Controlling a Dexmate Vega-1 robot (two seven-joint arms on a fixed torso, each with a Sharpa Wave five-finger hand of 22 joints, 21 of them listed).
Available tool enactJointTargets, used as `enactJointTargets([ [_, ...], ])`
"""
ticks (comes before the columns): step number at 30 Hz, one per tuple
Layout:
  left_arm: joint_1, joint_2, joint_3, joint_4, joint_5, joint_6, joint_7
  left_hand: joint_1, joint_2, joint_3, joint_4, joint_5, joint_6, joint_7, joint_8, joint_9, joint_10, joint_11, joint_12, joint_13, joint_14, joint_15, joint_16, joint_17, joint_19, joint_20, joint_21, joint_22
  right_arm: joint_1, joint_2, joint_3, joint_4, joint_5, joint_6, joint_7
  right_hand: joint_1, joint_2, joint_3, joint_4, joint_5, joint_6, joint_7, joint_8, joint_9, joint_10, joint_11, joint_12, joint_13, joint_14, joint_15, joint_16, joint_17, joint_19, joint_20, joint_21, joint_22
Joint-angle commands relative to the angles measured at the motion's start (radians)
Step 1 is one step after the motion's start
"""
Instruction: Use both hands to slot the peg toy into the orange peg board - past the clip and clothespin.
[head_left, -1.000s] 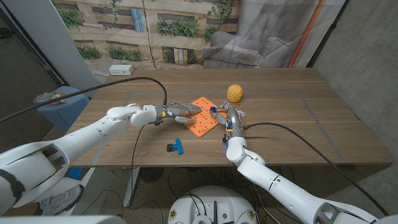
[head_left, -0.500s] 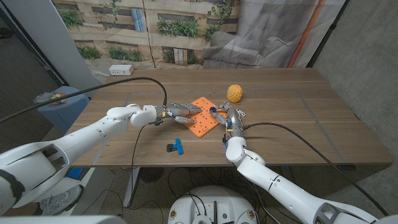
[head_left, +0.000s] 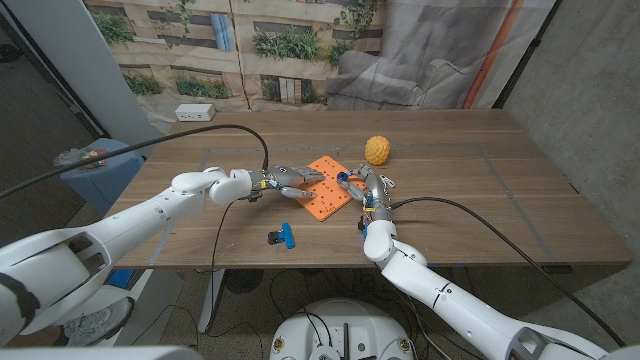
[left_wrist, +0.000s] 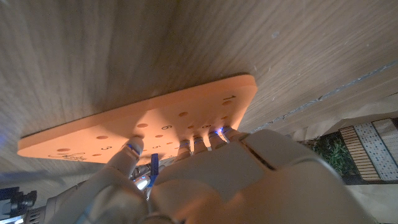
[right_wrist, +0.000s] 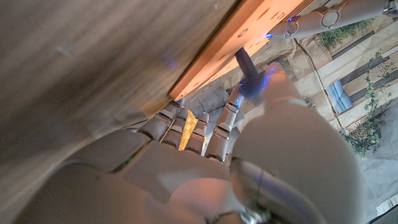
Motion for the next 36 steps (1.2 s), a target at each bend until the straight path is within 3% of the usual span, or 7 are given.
enactJointTargets([
  [1, 0.003, 0.001, -0.002, -0.007, -0.001, 0.004, -0.003, 0.007, 0.074, 0.002, -0.009, -0.002, 0.055, -0.003, 0.007, 0.008, 0.043, -0.007, 0.007, 0.006, 0.021, -0.069, 0.008, 0.010, 0.007, -0.139, 0.009, 0.007, -0.003, 0.000, 0.001, -0.003, 0.001, 0.000, 0.002, 0.046, 0.053, -0.005, -0.002, 0.009, 0.078, -0.066, 0.006, 0.001, 0.002, 0.004, 0.001, 0.003, 0.001, -0.031, 0.000, 0.004, 0.000, -0.001, 0.005, 0.002],
  [36, 0.007, 0.003, -0.005, -0.008, -0.006, 0.009, -0.010, 0.007, 0.075, 0.003, -0.014, -0.003, 0.055, -0.003, 0.007, 0.008, 0.042, -0.009, 0.007, 0.006, 0.022, -0.069, 0.008, 0.010, 0.008, -0.139, 0.009, 0.007, 0.018, -0.002, -0.020, -0.023, 0.009, -0.111, 0.022, 0.039, 0.056, -0.012, -0.001, 0.011, 0.072, -0.065, -0.004, -0.012, 0.001, 0.012, 0.001, 0.003, -0.001, -0.023, -0.003, 0.003, 0.007, 0.005, 0.007, 0.002],
])
